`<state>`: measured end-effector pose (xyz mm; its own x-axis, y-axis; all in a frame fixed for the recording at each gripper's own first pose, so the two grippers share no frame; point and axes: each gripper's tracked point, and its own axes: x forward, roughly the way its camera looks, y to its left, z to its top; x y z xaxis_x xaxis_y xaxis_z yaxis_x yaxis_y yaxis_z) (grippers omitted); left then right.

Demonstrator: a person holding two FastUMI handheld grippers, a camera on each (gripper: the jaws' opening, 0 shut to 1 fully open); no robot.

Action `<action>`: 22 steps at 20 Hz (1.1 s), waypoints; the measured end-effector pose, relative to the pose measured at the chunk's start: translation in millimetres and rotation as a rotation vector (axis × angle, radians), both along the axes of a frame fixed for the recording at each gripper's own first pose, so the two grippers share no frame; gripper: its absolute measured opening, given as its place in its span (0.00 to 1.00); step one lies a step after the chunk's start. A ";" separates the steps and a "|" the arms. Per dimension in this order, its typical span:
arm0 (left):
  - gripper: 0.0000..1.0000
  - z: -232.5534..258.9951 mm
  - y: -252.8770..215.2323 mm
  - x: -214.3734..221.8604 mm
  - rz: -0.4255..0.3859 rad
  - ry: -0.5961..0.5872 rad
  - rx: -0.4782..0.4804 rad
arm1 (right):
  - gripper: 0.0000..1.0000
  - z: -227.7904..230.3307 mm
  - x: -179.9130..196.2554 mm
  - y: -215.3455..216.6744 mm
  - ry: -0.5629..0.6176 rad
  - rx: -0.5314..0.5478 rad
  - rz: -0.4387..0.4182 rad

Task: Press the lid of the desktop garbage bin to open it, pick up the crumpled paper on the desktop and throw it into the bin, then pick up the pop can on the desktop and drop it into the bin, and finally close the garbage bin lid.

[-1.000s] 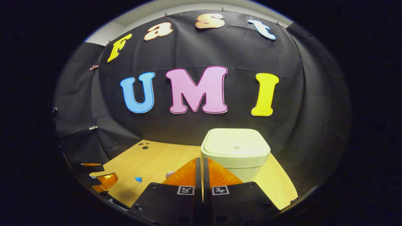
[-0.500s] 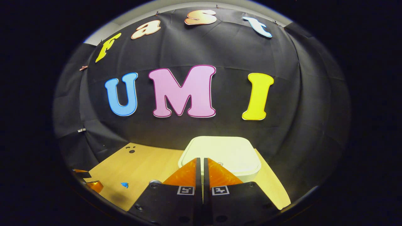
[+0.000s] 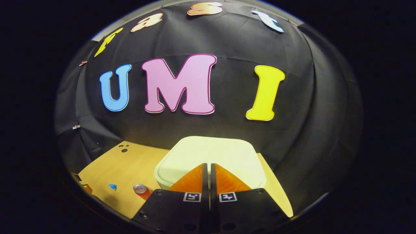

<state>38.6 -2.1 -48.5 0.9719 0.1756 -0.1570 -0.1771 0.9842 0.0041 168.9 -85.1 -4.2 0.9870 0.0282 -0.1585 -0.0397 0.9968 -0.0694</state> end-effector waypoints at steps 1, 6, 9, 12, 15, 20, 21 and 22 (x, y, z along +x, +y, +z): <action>0.96 -0.2 -2.8 1.3 0.011 0.001 0.004 | 0.05 -5.2 1.5 -0.2 0.017 -0.003 0.009; 0.95 -5.7 -13.5 7.5 0.039 0.011 0.031 | 0.05 -4.4 6.0 -0.5 -0.010 -0.011 0.036; 0.96 -1.4 -17.3 10.4 0.027 0.004 0.049 | 0.05 -6.0 5.9 0.7 -0.016 -0.071 0.020; 0.96 5.4 -17.7 15.7 0.015 -0.012 0.052 | 0.05 -6.5 2.2 -0.5 -0.035 -0.071 0.015; 0.96 7.6 -14.1 19.0 0.001 -0.010 0.046 | 0.05 -7.0 2.6 -0.4 -0.029 -0.020 0.008; 0.99 17.6 0.7 25.5 -0.036 -0.029 0.055 | 0.06 1.5 2.0 -1.0 -0.038 0.022 -0.034; 0.96 22.6 4.7 25.1 -0.044 -0.043 0.049 | 0.05 3.4 0.0 0.3 -0.041 0.054 -0.039; 0.96 23.4 8.8 24.3 -0.050 -0.052 0.045 | 0.05 2.6 -1.9 1.4 -0.029 0.070 -0.052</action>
<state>62.9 6.7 -25.0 0.9862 0.1326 -0.0992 -0.1292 0.9908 0.0406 167.0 -83.7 -1.6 0.9915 -0.0135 -0.1298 0.0136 0.9999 0.0005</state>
